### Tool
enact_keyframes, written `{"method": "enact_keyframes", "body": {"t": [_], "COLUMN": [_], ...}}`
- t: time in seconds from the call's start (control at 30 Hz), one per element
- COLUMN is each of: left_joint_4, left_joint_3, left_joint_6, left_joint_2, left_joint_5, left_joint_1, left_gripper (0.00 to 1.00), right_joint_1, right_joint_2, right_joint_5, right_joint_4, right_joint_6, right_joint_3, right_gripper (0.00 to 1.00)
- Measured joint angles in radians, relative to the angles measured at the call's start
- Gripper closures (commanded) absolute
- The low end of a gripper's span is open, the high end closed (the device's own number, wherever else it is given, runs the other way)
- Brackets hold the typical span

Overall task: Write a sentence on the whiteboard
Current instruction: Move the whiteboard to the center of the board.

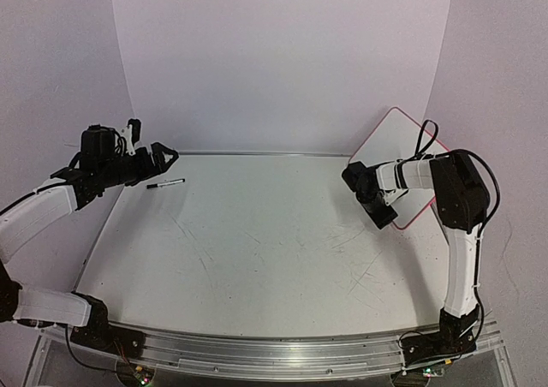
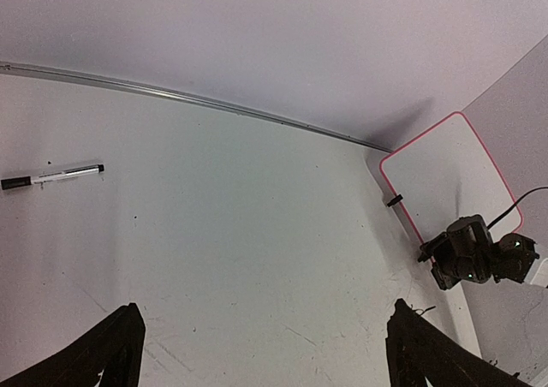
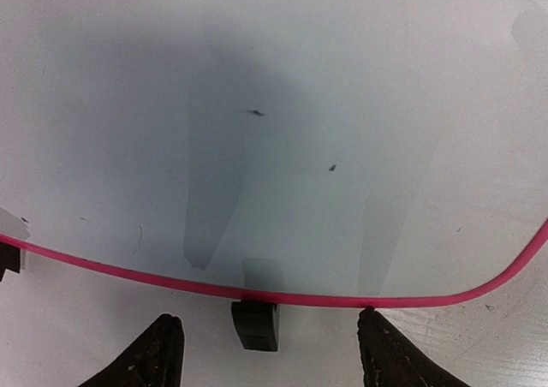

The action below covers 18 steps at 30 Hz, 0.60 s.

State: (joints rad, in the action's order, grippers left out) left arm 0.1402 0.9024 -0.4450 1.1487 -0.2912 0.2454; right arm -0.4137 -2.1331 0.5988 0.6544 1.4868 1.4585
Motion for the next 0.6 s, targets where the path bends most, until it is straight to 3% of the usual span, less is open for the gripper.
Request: {"method": "enact_keyframes", "body": {"t": [0.13,0.23,0.43,0.6], "left_joint_4": [0.000,0.000,0.000,0.000], "left_joint_3": [0.000,0.000,0.000,0.000], "left_joint_6": [0.000,0.000,0.000,0.000], "left_joint_2": [0.004,0.004,0.004,0.004], "left_joint_5": [0.005,0.006,0.006,0.006], "left_joint_1": [0.005,0.006,0.009,0.009], "left_gripper": [0.01,0.01,0.01,0.01], "right_joint_1": [0.002,0.009,0.020,0.021], "right_joint_2": [-0.025,-0.038,-0.044,-0.044], "right_joint_5": [0.001,0.000,-0.009,-0.012], "right_joint_4": [-0.003,-0.001,0.001,0.004], "right_joint_6": [0.003,0.001,0.003,-0.010], "right_joint_3": [0.013,0.017,0.021,0.021], "right_gripper": [0.40,0.50,0.54,0.64]}}
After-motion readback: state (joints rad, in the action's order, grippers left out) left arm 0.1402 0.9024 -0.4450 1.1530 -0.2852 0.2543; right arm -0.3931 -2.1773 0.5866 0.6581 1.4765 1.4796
